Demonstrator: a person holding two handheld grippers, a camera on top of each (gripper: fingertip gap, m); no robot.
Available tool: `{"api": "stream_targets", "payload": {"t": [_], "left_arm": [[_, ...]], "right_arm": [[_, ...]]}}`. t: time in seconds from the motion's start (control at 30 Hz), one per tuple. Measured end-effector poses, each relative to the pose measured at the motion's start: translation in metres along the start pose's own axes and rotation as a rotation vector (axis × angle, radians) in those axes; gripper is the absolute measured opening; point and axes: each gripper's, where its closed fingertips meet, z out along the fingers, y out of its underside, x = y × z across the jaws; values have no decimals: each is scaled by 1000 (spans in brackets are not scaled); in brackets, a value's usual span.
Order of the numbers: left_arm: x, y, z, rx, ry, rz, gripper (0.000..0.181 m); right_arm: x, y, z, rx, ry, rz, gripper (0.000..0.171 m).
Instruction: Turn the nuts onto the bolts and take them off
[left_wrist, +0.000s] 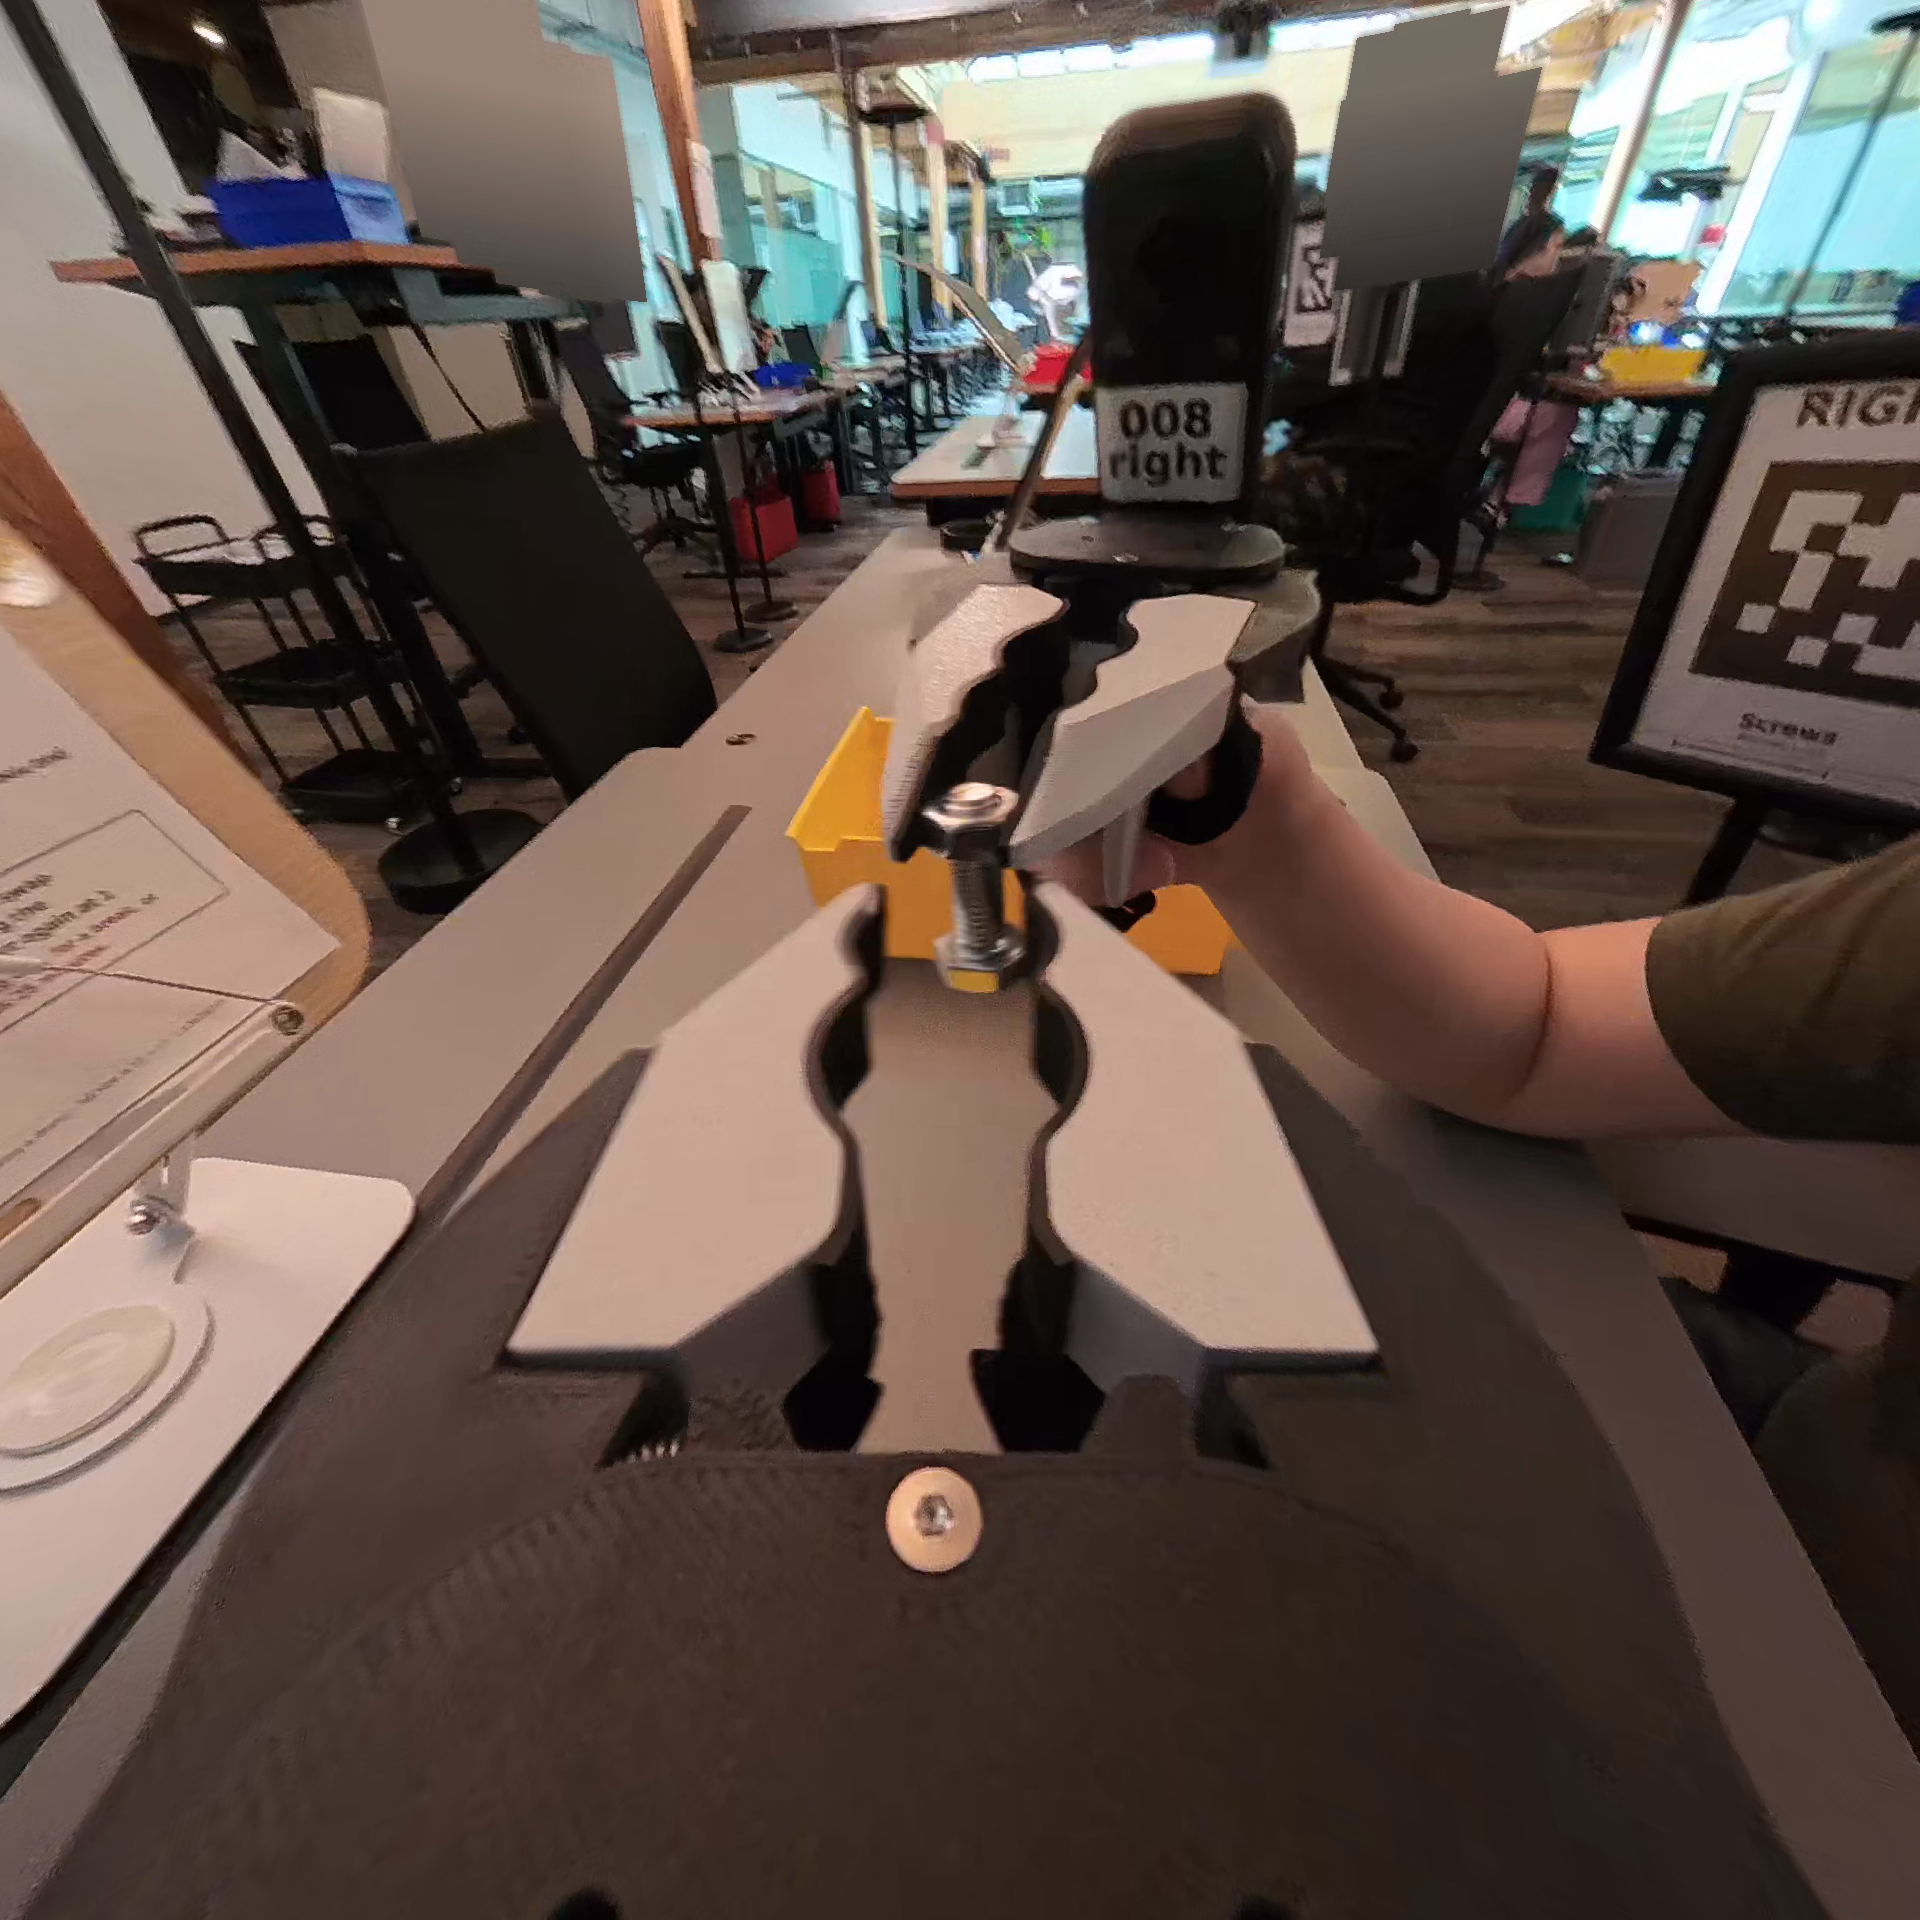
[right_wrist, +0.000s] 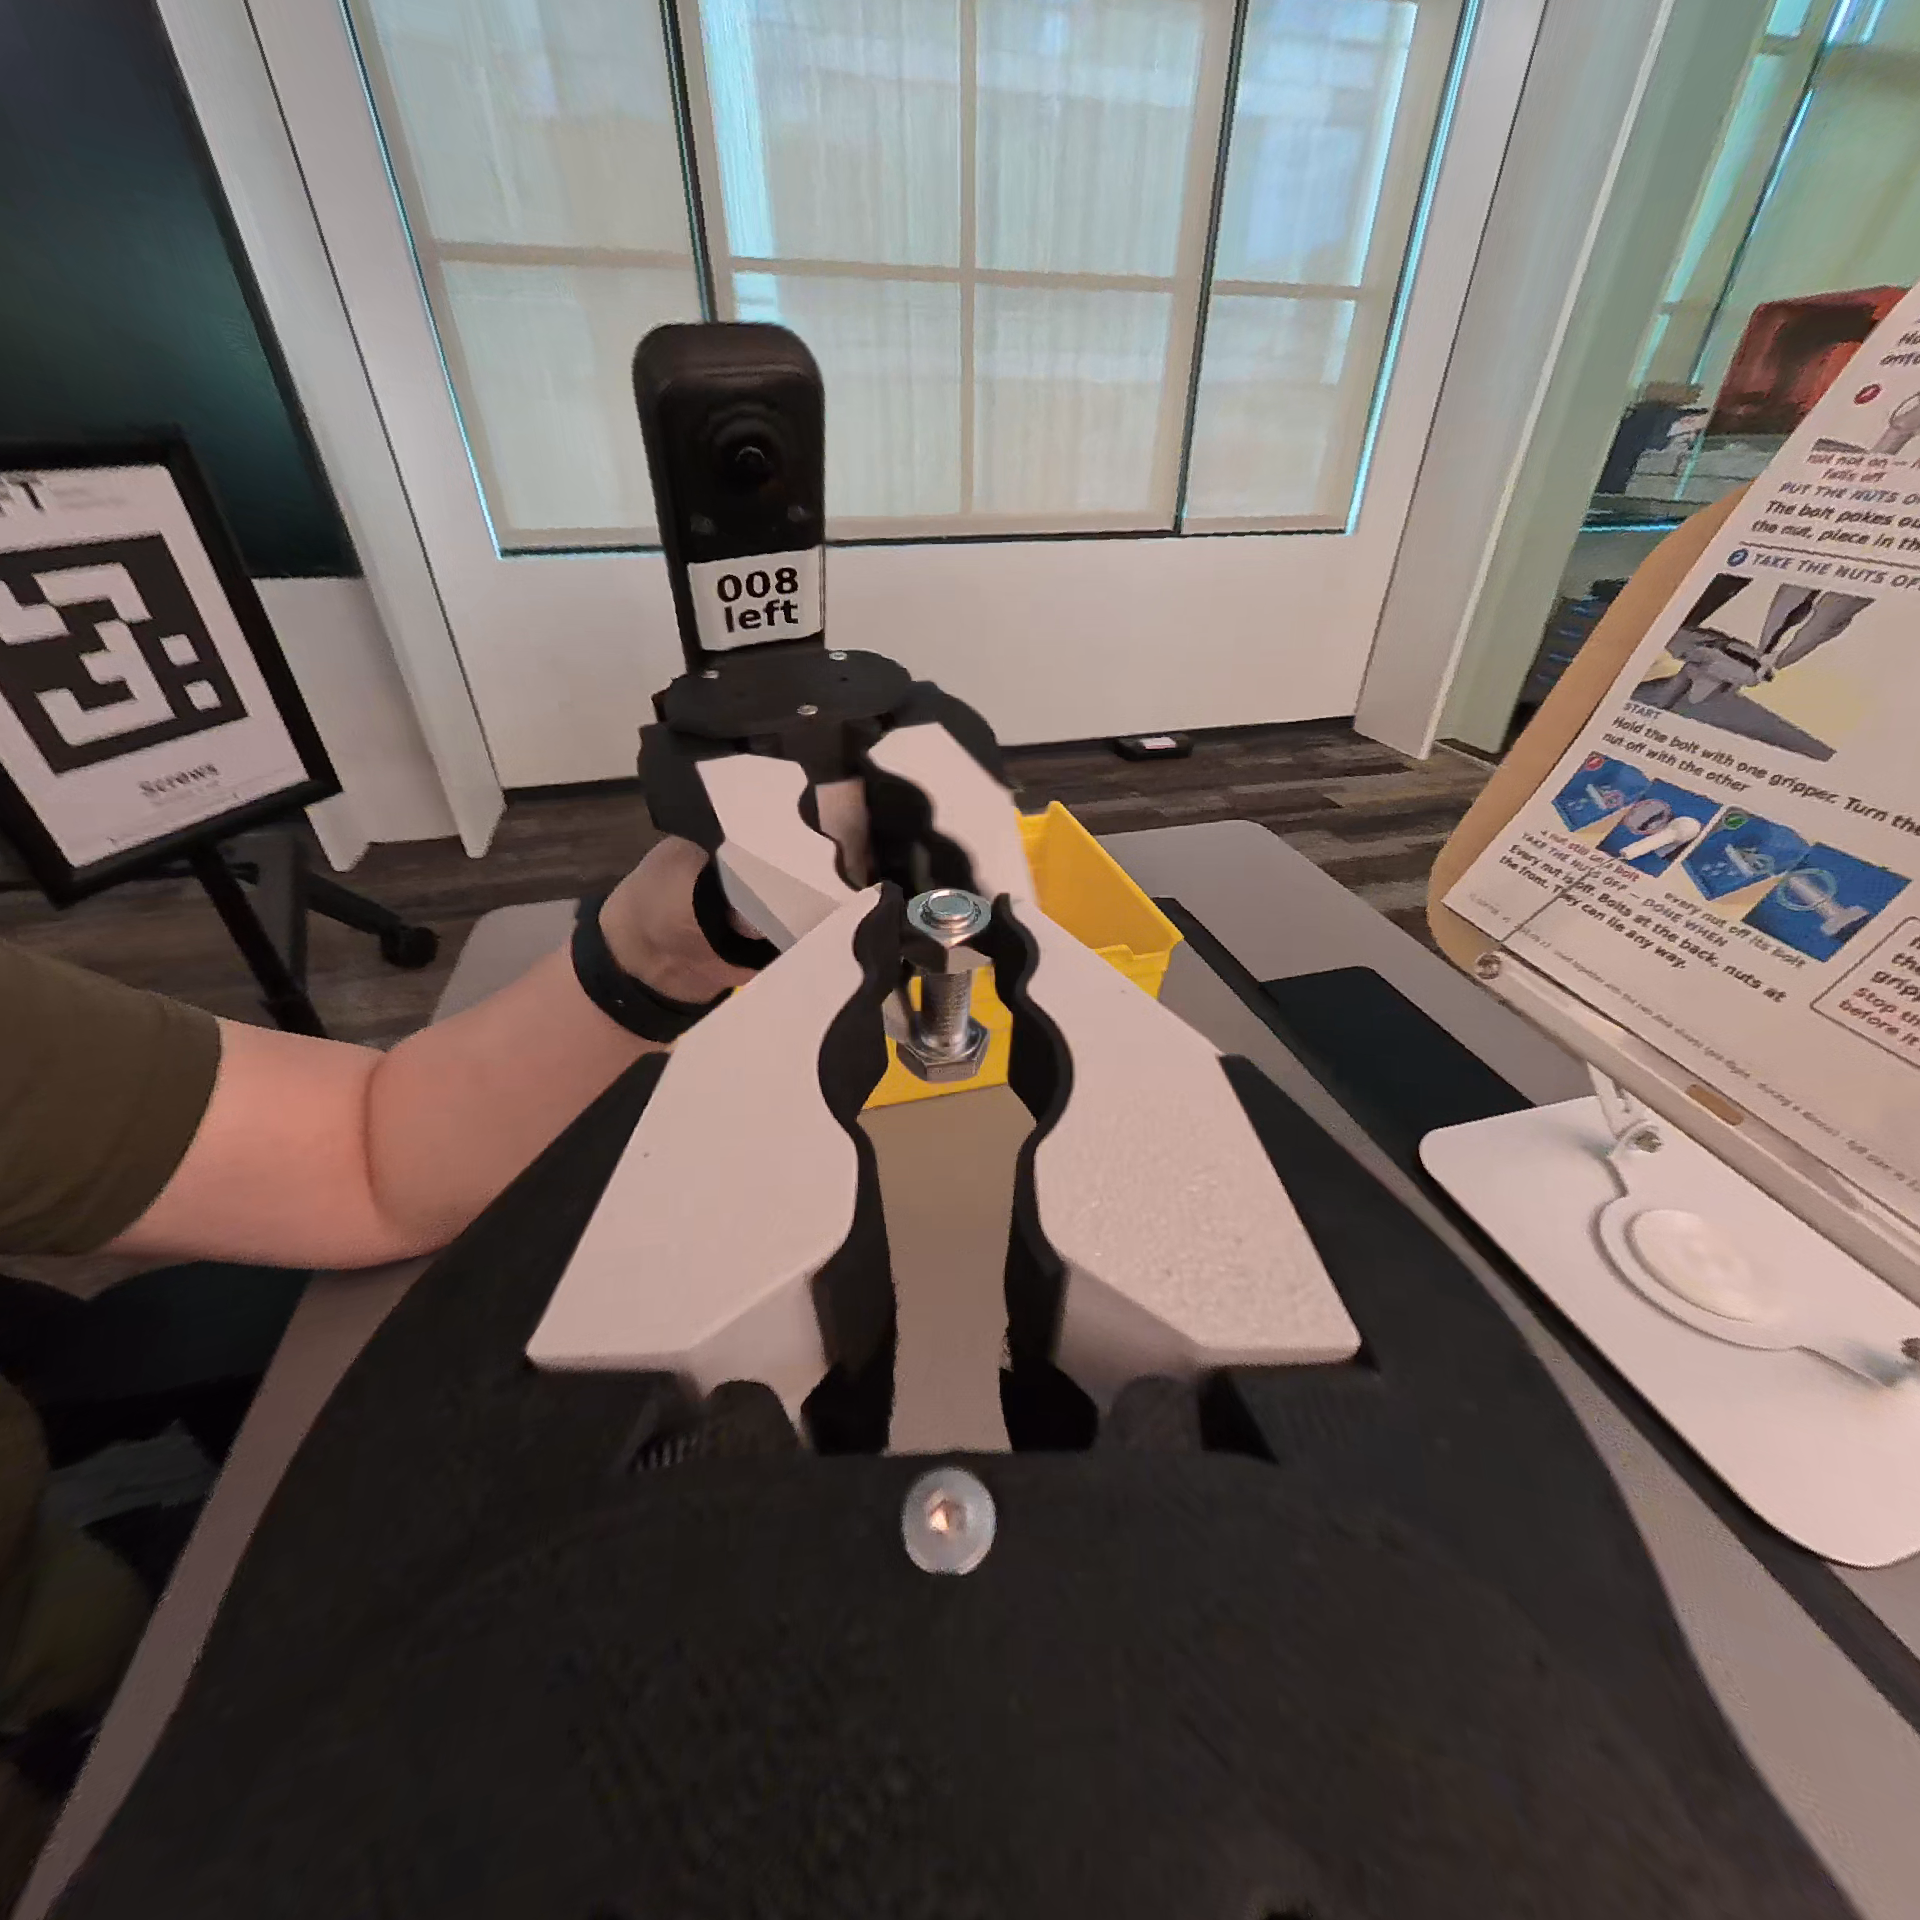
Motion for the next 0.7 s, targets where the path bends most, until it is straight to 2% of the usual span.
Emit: {"api": "stream_targets", "payload": {"t": [0.1, 0.13, 0.27, 0.5, 0.7], "left_arm": [[-13, -5, -12, 29, -62, -43, 72], [-14, -6, -14, 39, -53, -73, 77], [4, -5, -7, 57, 101, -144, 59], [13, 13, 6, -26, 138, -59, 18], [8, 7, 5, 6, 96, -58, 31]], "right_arm": [[0, -7, -5, 45, -28, 52, 15], [0, -8, -6, 51, -38, 61, 15], [-5, -7, -4, 43, -54, 49, 15], [-8, -7, -4, 44, -67, 35, 15], [-5, -9, -4, 55, -48, 47, 15]]}}
